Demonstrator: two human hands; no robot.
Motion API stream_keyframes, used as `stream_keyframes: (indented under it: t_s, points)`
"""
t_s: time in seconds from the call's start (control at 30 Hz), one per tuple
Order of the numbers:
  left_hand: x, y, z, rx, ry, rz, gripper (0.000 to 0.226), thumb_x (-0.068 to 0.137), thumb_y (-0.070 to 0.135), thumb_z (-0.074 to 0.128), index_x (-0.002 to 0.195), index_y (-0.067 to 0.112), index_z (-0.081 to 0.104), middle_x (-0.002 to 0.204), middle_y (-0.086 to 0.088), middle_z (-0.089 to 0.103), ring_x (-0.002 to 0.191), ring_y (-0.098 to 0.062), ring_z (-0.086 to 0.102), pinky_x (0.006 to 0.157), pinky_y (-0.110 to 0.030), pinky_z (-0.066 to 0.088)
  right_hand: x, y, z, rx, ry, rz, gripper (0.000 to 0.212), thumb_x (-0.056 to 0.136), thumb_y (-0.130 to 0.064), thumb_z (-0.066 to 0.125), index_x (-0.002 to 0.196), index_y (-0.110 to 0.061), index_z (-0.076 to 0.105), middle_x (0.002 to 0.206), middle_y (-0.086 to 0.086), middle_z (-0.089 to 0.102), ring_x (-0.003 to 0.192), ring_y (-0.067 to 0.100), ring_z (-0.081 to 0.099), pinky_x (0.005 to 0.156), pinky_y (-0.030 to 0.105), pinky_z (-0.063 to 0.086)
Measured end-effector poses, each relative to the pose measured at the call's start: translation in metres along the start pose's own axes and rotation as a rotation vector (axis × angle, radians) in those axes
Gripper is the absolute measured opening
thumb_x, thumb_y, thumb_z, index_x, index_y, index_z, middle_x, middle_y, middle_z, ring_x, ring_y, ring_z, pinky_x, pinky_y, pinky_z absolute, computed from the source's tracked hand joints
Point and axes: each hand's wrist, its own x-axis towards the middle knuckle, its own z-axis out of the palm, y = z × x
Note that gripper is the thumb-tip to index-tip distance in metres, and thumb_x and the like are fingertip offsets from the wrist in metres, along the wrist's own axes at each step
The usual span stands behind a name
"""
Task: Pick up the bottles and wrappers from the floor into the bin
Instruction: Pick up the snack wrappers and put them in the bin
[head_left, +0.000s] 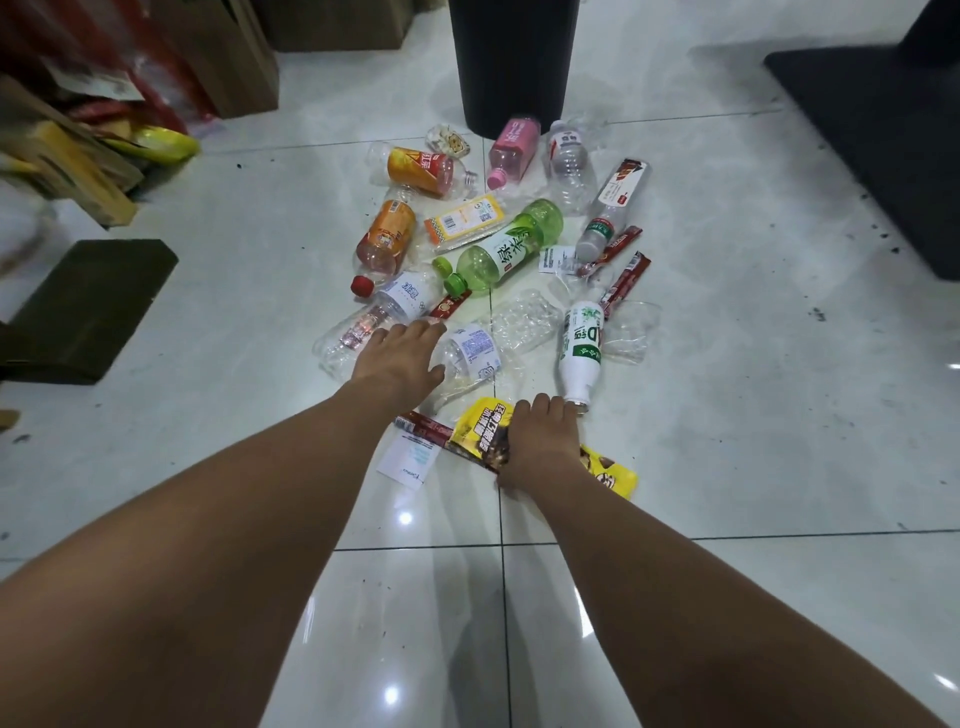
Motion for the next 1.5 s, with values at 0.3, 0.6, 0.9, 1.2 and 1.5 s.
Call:
stream_keyframes:
  t_s: [0.3,0.6,0.9,1.2,1.5]
  points:
    - [-0.006,-0.002,0.001,0.04,0.152,0.072,0.048,0.097,0.027,0.039,0.144,0.018,0.031,0.143,-0.003,0.042,0.133,-0.024,0.033,0.115,-0.037,0.019,0.007,0.004,-0.037,0.255,0.286,0.043,0.049,0.088,-0.026,0.059,0.129,-0.01,0.038,0.124,0.01,0.049,0.108,0.03,0.057,0.079,0.035,0.042]
    - [-0.014,0.025,0.02,0.082,0.109,0.159,0.04,0.096,0.02,0.039,0.136,0.016,0.039,0.132,-0.006,0.049,0.125,-0.026,0.041,0.106,-0.035,0.027,0.03,0.007,-0.1,0.346,0.375,0.133,0.067,0.083,-0.031,0.068,0.136,-0.01,0.033,0.129,0.011,0.049,0.12,0.03,0.049,0.092,0.04,0.042]
    - [-0.026,0.021,0.041,0.311,0.114,0.439,0.049,0.072,0.042,0.075,0.115,0.022,0.065,0.136,-0.003,0.056,0.12,-0.028,0.058,0.098,-0.038,0.048,0.036,0.017,-0.114,0.294,0.404,0.125,0.077,0.084,-0.035,0.067,0.144,-0.01,0.026,0.136,0.011,0.044,0.127,0.03,0.044,0.098,0.04,0.039]
    - [-0.029,0.016,0.065,0.188,-0.017,0.588,0.034,0.083,0.026,0.063,0.116,0.023,0.057,0.108,0.004,0.056,0.098,-0.017,0.055,0.085,-0.027,0.038,0.041,0.02,-0.115,0.27,0.399,0.122,0.074,0.084,-0.032,0.066,0.143,-0.011,0.028,0.136,0.012,0.045,0.126,0.03,0.045,0.098,0.04,0.039]
    - [-0.016,0.032,0.058,0.234,-0.132,0.386,0.039,0.09,0.003,0.045,0.128,0.011,0.039,0.128,-0.01,0.038,0.113,-0.03,0.045,0.093,-0.04,0.035,0.038,0.022,-0.116,0.254,0.398,0.11,0.07,0.084,-0.033,0.066,0.14,-0.011,0.031,0.134,0.011,0.046,0.124,0.03,0.047,0.097,0.04,0.039]
